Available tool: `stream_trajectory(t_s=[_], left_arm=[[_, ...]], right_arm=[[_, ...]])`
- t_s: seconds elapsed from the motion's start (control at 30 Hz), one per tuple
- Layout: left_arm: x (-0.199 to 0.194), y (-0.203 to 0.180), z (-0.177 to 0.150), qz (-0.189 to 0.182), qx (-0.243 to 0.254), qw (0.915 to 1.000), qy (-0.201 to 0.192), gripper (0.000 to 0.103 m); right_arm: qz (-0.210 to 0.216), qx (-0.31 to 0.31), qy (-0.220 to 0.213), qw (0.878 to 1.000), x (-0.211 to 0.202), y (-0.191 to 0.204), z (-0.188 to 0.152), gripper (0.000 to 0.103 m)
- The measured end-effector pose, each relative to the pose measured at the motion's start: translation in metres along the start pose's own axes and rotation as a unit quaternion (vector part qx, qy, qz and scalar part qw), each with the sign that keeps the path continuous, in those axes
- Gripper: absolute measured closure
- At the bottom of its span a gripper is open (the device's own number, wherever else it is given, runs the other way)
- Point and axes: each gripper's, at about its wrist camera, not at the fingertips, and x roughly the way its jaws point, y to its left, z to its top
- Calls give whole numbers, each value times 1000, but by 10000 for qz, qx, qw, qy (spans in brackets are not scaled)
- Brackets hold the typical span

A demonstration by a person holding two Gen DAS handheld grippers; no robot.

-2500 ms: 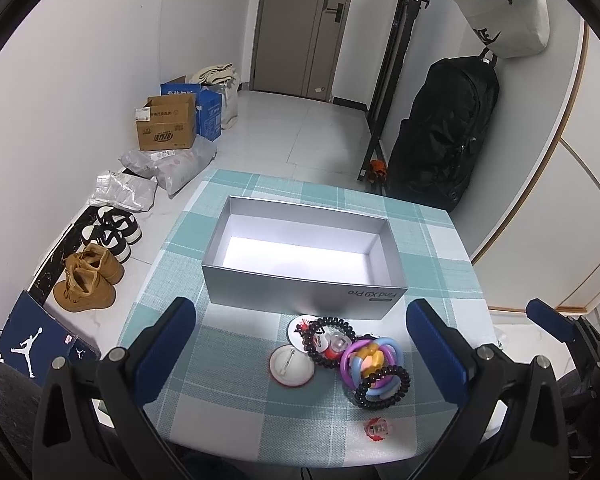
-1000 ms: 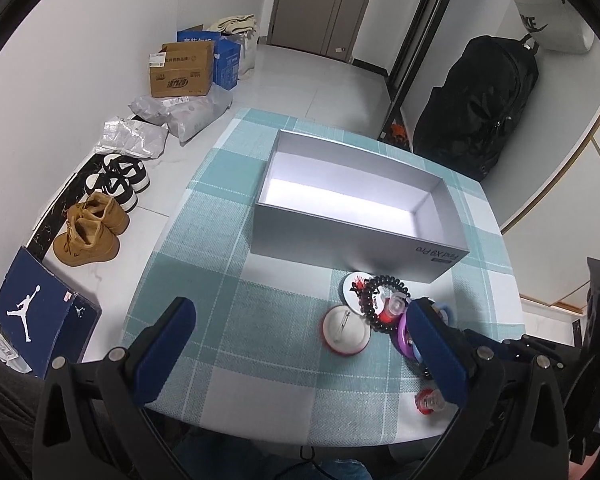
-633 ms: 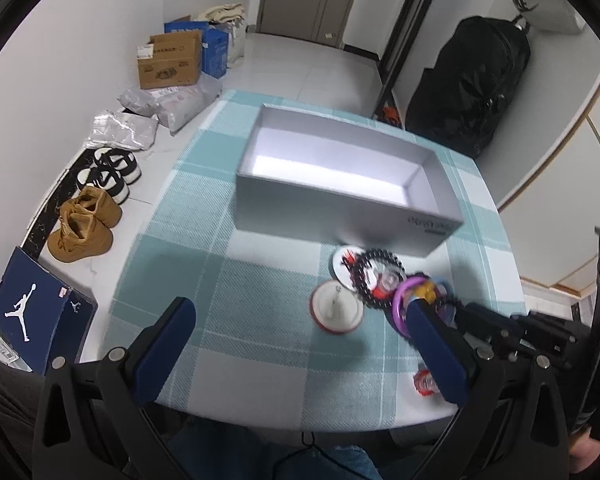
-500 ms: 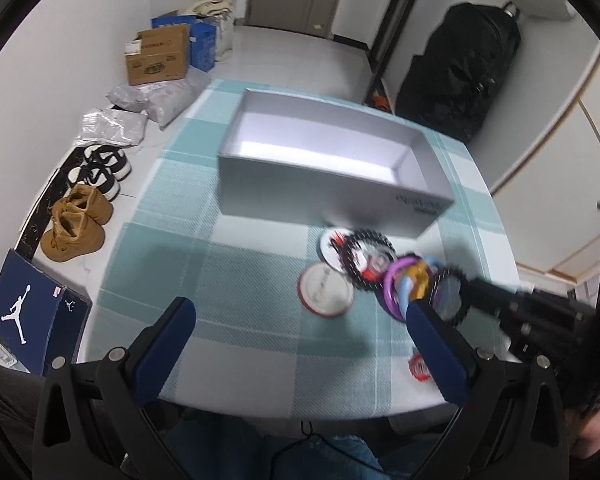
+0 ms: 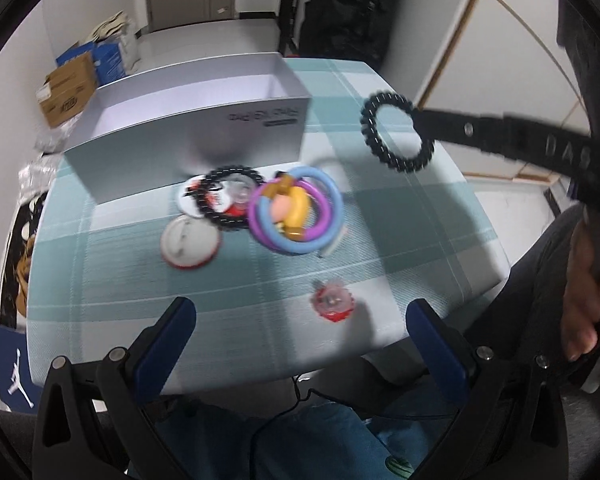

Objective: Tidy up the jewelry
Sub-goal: 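Lift the black coiled bracelet with the right gripper while the left gripper grasps the red charm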

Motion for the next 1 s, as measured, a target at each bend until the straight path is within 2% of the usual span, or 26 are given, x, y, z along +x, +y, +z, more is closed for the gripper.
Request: stream_trajectory(t_s=[0.13,0.23,0.33,0.4,0.6,0.67,0.73,1.0], left_arm=[[9,-7,0,207,223,9995,27,14],[19,-2,0,270,174,9993,178,28],[19,-1,1,345,172,9992,79,40],[17,1,1,297,122,9995,61,53],[17,-6,1,224,336,9992,28,83],[17,-9,0,217,439,9988,24,88],[17,-10,0,236,456,9987,34,88],[11,12,10,-204,-72,9998,48,90]], right_arm=[[-17,-16,-50,10000,-5,-3,-2,95],[2,57,-84,9999,-8,-7,-2,95],[12,81,-120,9999,-12,-9,-3,95],[18,73,-139,9999,-13,-9,-3,95],[28,68,-171,9998,-17,-9,-5,95],[23,68,-179,9998,-18,-9,-5,95],[6,77,-189,9998,-18,-9,-5,95],[23,127,-135,9998,-19,-10,-5,95]])
